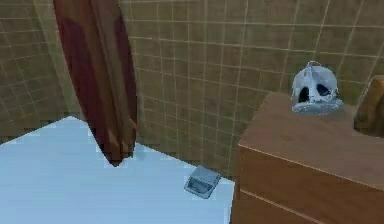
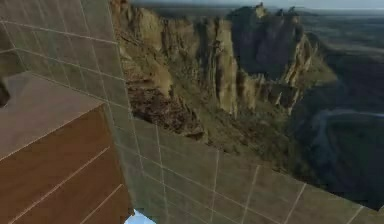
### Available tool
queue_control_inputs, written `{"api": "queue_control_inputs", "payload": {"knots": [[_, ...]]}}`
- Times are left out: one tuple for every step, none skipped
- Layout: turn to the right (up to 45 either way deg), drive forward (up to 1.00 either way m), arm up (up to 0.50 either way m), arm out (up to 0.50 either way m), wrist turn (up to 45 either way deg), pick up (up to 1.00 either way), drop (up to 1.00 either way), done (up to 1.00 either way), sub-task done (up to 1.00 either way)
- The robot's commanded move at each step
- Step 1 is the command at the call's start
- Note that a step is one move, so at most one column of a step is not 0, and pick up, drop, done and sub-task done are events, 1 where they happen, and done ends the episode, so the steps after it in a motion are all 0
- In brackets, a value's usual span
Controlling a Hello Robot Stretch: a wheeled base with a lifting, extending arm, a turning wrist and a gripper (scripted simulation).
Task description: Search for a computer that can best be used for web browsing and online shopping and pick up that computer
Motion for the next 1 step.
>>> {"api": "queue_control_inputs", "payload": {"knots": [[-45.0, 0.00, 0.00, 0.00, 0.0, 0.00, 0.00, 0.00, 0.00]]}}
